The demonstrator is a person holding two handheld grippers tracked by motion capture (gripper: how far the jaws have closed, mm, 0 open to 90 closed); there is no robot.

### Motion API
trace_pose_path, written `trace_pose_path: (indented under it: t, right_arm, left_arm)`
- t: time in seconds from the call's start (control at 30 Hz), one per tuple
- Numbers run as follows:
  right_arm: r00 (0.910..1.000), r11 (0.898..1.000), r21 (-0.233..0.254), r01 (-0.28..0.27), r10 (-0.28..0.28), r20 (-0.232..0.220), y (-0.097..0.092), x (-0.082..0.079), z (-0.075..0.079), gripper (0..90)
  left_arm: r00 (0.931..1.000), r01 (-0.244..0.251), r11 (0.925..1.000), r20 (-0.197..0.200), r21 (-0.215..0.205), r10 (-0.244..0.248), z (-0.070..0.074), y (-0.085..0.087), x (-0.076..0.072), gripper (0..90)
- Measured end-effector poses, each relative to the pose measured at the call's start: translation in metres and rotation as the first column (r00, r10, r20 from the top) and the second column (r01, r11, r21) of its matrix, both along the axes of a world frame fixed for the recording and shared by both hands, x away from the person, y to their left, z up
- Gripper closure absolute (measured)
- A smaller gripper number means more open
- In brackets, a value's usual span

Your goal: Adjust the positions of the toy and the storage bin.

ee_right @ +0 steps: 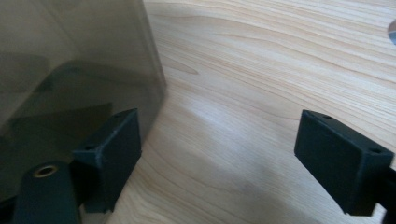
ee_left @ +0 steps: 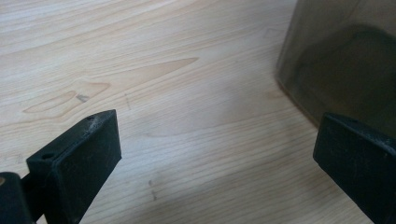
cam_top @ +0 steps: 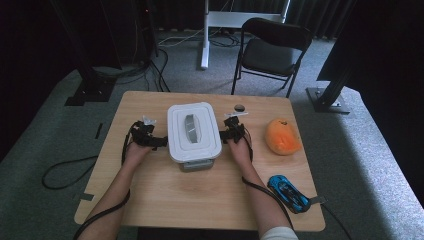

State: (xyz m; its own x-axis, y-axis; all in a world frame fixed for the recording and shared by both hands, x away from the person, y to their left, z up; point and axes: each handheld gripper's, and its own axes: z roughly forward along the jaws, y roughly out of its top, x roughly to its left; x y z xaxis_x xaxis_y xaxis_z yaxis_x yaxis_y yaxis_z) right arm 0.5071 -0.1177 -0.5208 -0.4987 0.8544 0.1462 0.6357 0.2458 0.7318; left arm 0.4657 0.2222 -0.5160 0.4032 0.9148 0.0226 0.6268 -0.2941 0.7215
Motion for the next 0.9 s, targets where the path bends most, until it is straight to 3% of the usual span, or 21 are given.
trace_pose_path:
  t: [0.23,0.33,0.67,0.9]
  right_arm:
    - [0.9995,0.999,0.026,-0.033,0.033,-0.004,-0.002,-0.001,-0.001,15.1]
    - [0.9990,0.999,0.033,-0.044,0.044,0.003,-0.002,-0.003,-0.001,17.6]
    - [0.9973,0.996,0.054,-0.073,0.073,0.001,-0.005,-0.011,0.000,21.1]
    - [0.9960,0.994,0.060,-0.089,0.089,0.004,-0.011,-0.025,0.000,21.6]
  left_arm:
    - [0.9993,0.038,0.9990,0.003,-0.025,-0.038,0.004,-0.010,-0.003,1.3]
    - [0.9995,0.021,0.9997,0.023,0.013,-0.021,0.007,-0.015,-0.006,1.4]
    - [0.9994,0.019,0.9997,0.030,0.014,-0.019,0.013,-0.021,-0.016,1.6]
    - [0.9984,0.045,0.9988,0.033,0.021,-0.046,0.013,-0.027,-0.034,1.6]
